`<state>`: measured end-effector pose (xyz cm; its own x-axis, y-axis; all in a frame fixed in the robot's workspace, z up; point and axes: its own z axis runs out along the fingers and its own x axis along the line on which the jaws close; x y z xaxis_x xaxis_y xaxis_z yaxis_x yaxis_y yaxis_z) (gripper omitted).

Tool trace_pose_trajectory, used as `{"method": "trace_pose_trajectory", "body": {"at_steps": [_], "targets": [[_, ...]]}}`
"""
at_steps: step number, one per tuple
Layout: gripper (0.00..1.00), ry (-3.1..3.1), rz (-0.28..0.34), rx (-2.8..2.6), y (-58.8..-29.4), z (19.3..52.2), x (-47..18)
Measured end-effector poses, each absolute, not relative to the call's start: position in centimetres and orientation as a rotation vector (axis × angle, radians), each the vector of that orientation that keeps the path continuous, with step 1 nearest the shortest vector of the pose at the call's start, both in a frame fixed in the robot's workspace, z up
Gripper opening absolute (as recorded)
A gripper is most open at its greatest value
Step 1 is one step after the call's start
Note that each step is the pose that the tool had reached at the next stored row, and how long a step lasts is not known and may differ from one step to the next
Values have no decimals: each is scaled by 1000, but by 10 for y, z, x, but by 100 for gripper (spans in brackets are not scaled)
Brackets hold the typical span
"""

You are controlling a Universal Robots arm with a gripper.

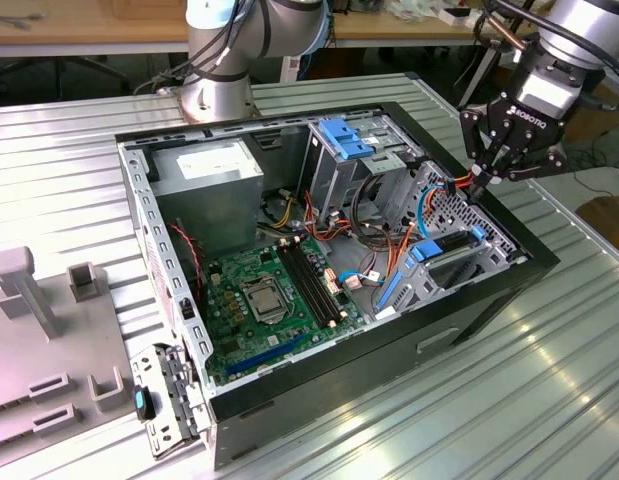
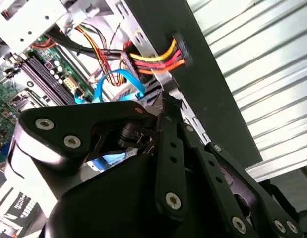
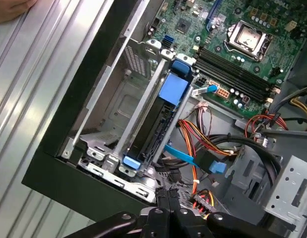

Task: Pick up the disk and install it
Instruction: 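Insert the first disk wire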

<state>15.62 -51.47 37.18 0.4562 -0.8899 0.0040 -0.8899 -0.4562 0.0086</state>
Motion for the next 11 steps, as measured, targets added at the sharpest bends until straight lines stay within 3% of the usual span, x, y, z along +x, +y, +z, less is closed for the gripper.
{"method": "trace_pose_trajectory", "body": {"at_steps": [11], "targets": [[11,-1432,4,2781,-505,372,158]]}}
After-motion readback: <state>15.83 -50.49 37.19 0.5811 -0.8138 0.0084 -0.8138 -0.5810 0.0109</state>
